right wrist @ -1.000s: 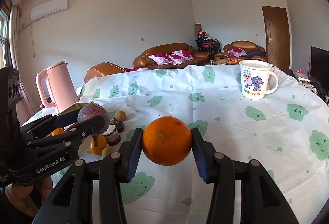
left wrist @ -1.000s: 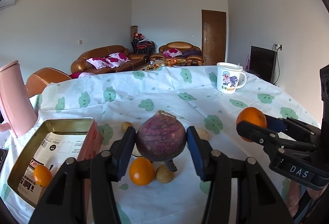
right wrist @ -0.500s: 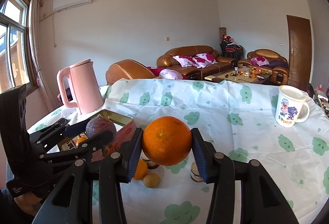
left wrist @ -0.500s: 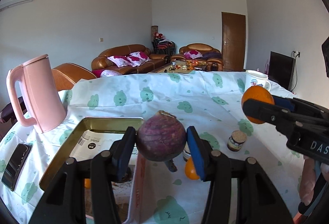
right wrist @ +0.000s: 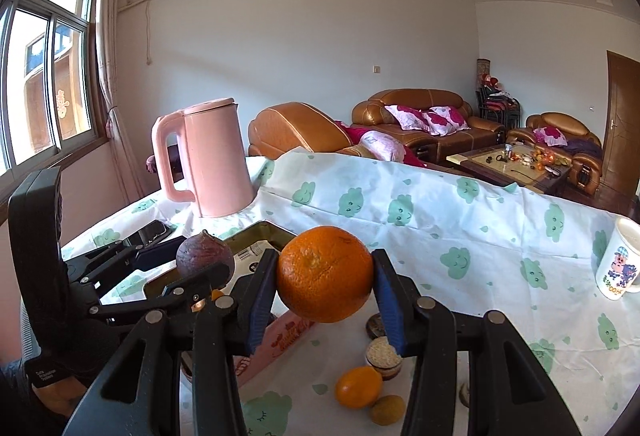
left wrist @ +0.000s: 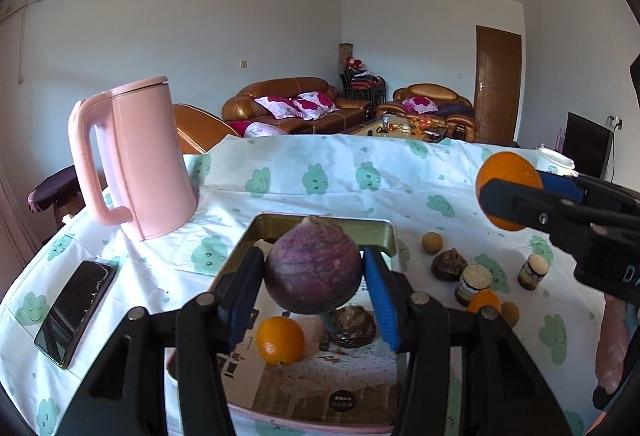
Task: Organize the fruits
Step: 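Carry the purple fruit and large orange over the tin with both tools, then release the purple fruit from the left tool while the right tool drops the orange into the tin, then grasp the round tan cake with the right tool while the left tool grasps an orange, then lift the tan cake with the right tool while the left tool lifts the orange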
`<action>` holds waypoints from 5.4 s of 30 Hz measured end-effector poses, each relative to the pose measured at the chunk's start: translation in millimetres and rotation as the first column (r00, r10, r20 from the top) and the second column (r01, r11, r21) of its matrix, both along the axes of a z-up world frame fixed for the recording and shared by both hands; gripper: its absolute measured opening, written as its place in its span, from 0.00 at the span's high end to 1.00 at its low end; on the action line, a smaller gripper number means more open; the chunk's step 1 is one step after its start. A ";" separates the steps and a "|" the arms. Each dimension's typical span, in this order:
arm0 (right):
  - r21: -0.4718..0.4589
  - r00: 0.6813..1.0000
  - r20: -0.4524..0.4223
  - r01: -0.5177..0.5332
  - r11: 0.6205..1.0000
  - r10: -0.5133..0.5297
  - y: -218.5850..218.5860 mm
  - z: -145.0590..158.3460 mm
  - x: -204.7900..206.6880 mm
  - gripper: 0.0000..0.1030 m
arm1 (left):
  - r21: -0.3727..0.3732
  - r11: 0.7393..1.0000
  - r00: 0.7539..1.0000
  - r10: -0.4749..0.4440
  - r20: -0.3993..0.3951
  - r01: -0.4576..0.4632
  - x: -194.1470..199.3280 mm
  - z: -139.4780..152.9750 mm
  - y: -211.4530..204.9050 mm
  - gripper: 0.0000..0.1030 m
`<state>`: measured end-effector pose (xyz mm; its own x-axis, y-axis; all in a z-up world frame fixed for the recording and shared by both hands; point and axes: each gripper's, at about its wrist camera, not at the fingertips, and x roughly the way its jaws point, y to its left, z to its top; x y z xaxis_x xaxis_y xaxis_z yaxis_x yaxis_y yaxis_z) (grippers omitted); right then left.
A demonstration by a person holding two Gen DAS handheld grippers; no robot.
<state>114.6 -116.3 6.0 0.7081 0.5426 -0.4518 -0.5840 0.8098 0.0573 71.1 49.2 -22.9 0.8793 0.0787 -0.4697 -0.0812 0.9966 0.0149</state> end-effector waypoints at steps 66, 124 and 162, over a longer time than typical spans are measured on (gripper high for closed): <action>-0.148 0.938 -0.149 0.293 0.945 -0.314 -120.1 -64.6 19.5 0.40 | 0.028 0.986 0.985 -0.162 -0.058 0.163 1.4 -13.9 -89.4 0.03; -0.086 0.967 -0.164 0.181 0.980 -0.194 -111.8 -64.8 25.0 0.66 | -0.135 0.953 0.945 -0.289 -0.152 0.269 38.5 -36.9 -106.8 0.69; -0.008 0.989 -0.006 0.147 0.989 -0.147 -117.8 -48.8 -3.4 0.66 | -0.062 0.969 0.971 -0.238 -0.007 0.237 13.9 -22.4 -106.3 0.69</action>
<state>111.1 -234.0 -42.8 0.7769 0.4295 -0.4605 -0.4581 0.8872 0.0547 85.0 -57.2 -45.4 0.8625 -0.1607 -0.4799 0.1580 0.9864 -0.0462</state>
